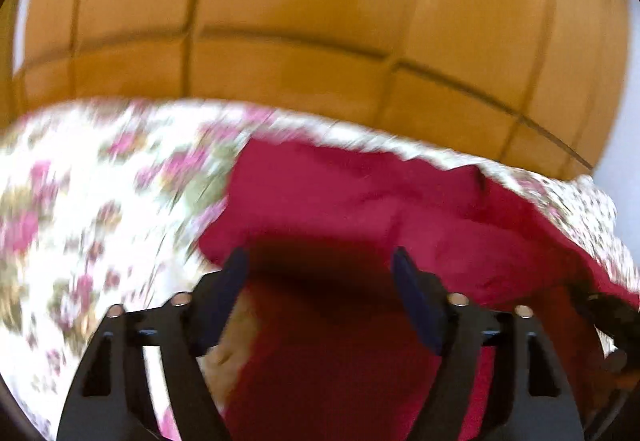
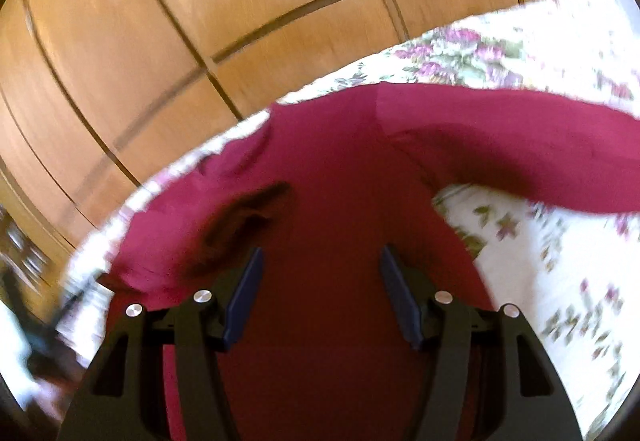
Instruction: Fold small clothes
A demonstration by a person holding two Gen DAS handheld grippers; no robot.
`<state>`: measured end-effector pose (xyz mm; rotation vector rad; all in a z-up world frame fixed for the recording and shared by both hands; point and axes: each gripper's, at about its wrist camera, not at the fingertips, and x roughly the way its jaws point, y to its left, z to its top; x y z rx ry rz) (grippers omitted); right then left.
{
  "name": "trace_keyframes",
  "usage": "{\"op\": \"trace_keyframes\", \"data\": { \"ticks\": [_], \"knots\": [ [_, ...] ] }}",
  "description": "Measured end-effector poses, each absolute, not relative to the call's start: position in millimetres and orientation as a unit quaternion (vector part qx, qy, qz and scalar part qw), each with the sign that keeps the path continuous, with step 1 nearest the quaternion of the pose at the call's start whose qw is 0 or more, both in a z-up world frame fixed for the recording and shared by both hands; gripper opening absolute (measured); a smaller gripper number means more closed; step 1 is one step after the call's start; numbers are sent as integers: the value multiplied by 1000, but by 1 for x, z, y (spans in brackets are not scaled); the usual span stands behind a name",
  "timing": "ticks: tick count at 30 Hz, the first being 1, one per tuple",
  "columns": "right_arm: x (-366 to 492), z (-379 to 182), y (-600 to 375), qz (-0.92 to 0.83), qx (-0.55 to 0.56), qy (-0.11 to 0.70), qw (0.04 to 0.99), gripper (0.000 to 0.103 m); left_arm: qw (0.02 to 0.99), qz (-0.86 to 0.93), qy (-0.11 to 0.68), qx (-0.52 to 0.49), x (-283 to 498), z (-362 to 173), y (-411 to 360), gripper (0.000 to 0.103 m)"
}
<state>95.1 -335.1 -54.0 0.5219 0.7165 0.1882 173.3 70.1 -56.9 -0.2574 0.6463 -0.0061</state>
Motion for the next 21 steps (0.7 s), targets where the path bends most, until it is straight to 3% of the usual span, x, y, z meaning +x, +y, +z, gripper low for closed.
{"op": "trace_keyframes", "data": {
  "ticks": [4,8,9,11,13,18,21],
  "knots": [
    [100,-44,-330,144,334,346,865,60,924,21,344,-168,183,-67,88,69],
    [129,-53,-314,165,372,399,822,60,913,18,377,-156,204,-70,78,69],
    [136,-55,-309,165,374,414,814,55,912,23,377,-160,208,-69,80,69],
    [153,-56,-297,170,360,440,805,8,910,29,378,-170,214,-69,85,69],
    [162,-44,-289,158,323,445,820,8,908,29,375,-183,216,-72,91,69],
    [147,27,-272,160,159,296,928,8,900,14,368,-231,209,-84,105,71],
    [157,7,-265,144,117,336,923,8,901,14,369,-228,209,-86,104,71]
  ]
}}
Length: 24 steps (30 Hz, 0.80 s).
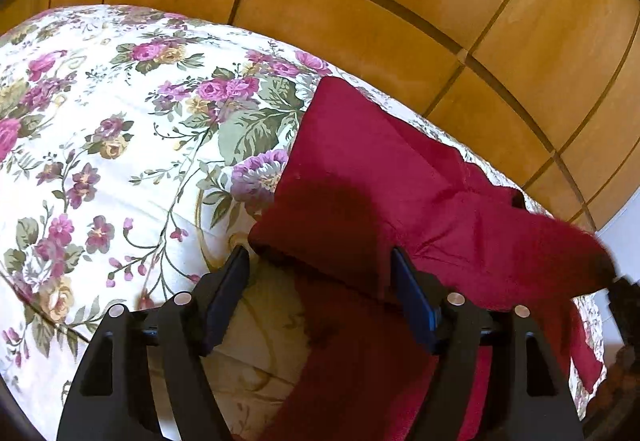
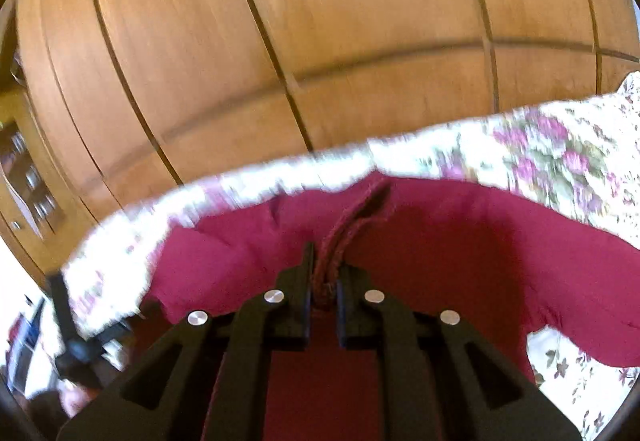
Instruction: Fold small clothes
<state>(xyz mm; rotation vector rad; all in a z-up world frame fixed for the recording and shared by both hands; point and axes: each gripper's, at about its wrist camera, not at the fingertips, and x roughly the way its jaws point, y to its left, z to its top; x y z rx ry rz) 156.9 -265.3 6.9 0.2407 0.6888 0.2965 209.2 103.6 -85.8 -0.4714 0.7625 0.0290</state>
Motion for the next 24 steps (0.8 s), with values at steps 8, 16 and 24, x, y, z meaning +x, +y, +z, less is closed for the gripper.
{"op": "trace_keyframes", "data": {
  "ticks": [8,16,24],
  "knots": [
    [165,-65,-296,114,187,394,893,20,898,30,382,-214,214,-89,100,72],
    [132,-51,-319,90,236,347,903,45,903,34,365,-224,208,-87,104,86],
    [59,-45,-429,-30,329,328,885,49,907,31,362,-212,205,-86,100,88]
  ]
}}
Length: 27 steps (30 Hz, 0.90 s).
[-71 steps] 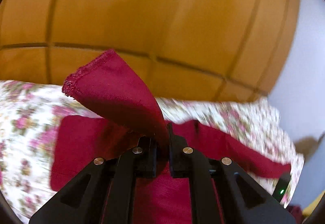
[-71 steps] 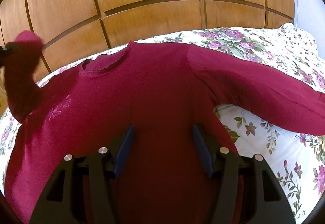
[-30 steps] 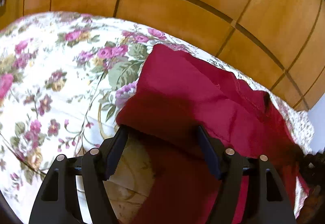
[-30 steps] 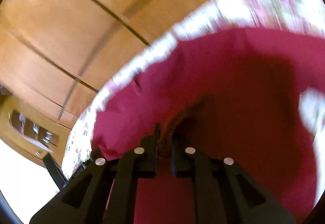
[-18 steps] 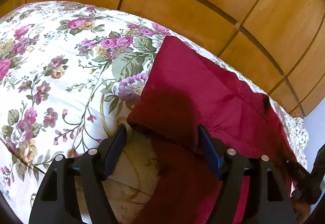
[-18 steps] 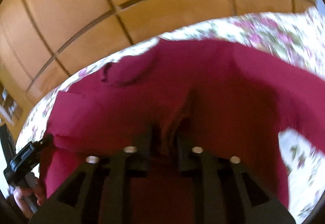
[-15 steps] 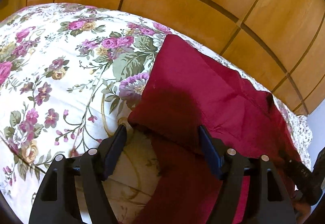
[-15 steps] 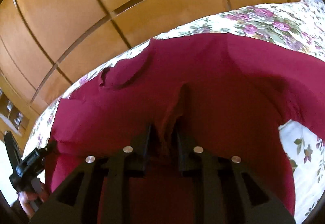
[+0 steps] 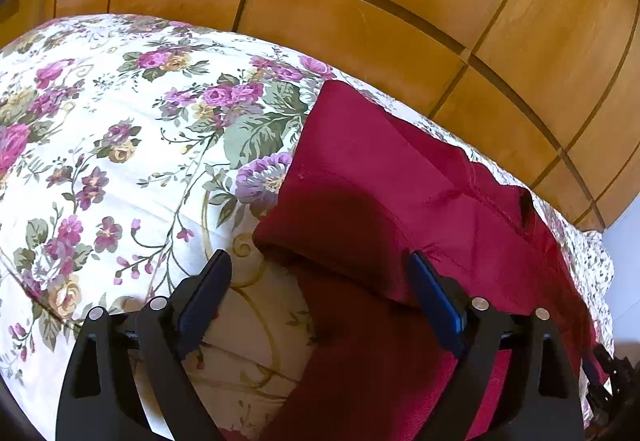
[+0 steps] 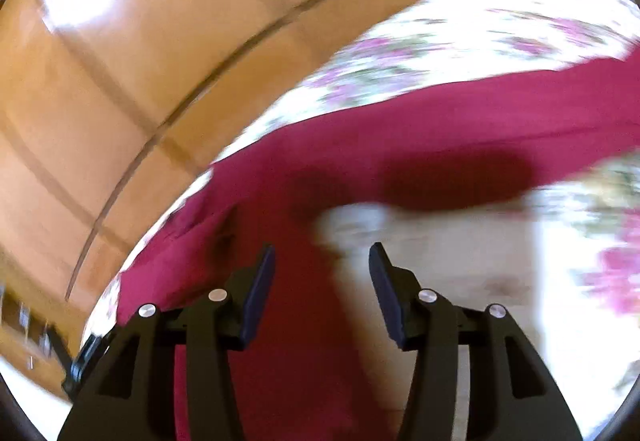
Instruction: Fold small clothes
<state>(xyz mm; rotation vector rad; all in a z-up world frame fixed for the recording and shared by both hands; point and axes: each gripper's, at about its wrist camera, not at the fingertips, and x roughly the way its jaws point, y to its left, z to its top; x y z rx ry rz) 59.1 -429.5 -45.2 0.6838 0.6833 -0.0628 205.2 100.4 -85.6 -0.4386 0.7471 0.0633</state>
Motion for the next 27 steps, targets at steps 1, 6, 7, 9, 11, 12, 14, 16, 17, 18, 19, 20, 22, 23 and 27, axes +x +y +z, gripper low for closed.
{"op": "trace_keyframes", "data": {
  "ticks": [1,6,7,9,11,12,14,16,17,18,19,20,22,23,27],
  "knots": [
    [51,-47,-451,-53,344,325,879,49,907,30,362,-212,206,-85,100,88],
    [22,-64,-541,-139,440,291,838,48,907,32,363,-211,206,-85,98,88],
    [17,-68,-556,-148,465,277,828,48,907,33,364,-210,206,-85,97,88],
    [11,-76,-581,-148,517,241,808,48,907,33,365,-209,207,-85,97,88],
    [6,-84,-603,-149,566,200,786,48,906,34,367,-207,207,-86,97,88],
    [4,-89,-615,-156,587,180,774,48,906,33,368,-207,208,-86,97,89],
    [8,-91,-628,-182,592,180,764,23,905,31,370,-208,208,-87,97,90],
    [12,-91,-639,-180,591,199,761,6,905,31,371,-207,209,-87,98,90],
    [11,-86,-645,-169,595,189,763,6,905,31,371,-207,209,-87,98,90],
    [7,-76,-647,-173,581,176,776,6,905,31,371,-208,209,-87,98,90],
    [4,-69,-648,-177,567,168,787,6,905,31,371,-208,209,-87,98,90],
    [1,-61,-649,-178,551,157,800,5,904,31,371,-208,209,-87,98,90],
    [0,-58,-650,-189,539,166,804,5,904,31,372,-207,210,-87,98,91],
    [1,-64,-652,-195,540,182,799,5,904,30,372,-207,210,-87,98,91],
    [7,-92,-654,-213,577,215,759,5,903,26,372,-212,210,-87,99,92]
  ]
}}
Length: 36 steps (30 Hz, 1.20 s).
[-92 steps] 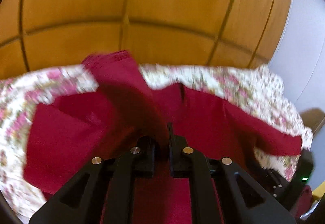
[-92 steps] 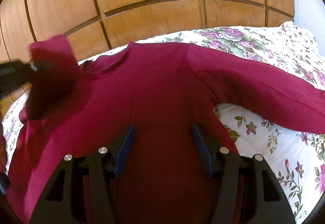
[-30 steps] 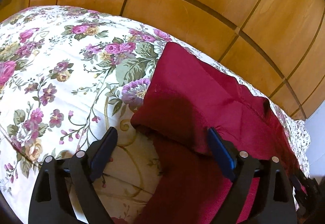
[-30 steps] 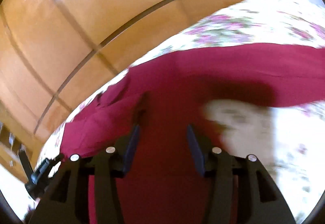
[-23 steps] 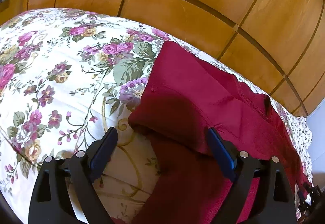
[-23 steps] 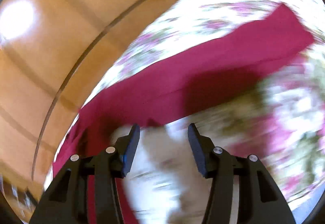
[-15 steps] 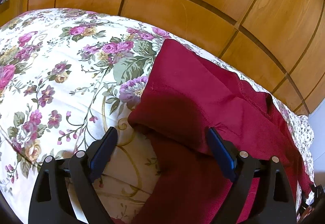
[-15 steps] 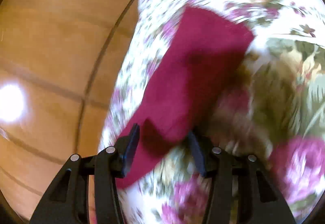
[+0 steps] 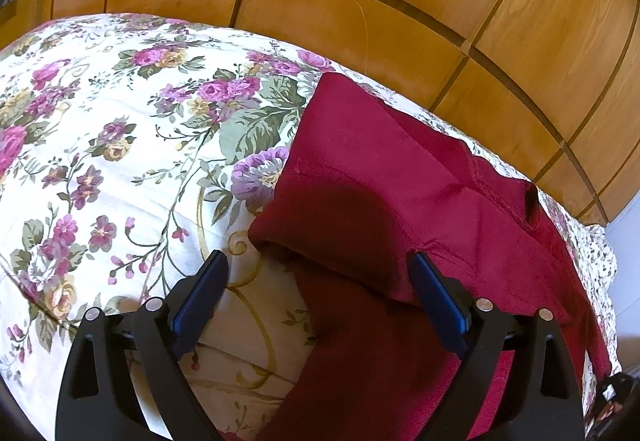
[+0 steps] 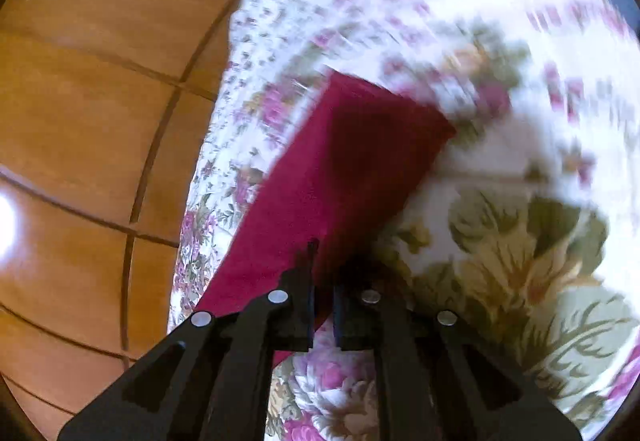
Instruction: Fold small clothes
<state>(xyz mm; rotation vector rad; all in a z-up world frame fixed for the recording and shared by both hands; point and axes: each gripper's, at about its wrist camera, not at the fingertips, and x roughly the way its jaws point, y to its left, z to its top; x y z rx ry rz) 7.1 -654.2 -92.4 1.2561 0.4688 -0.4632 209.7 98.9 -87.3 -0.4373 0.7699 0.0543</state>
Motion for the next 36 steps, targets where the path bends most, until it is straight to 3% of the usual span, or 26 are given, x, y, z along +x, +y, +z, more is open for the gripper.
{"op": "trace_keyframes", "data": {
  "ticks": [9,19,27,36],
  "knots": [
    [34,1,-617,-228,451,204,839,6,906,15,361,-221,207,-86,101,94],
    [97,107,-483,-161,253,183,936,6,906,-2,344,-247,199,-85,109,94],
    [140,118,-374,-69,177,195,962,6,904,-10,338,-260,196,-86,111,94],
    [185,58,-247,70,127,271,952,10,903,-14,337,-265,195,-86,113,95]
  ]
}}
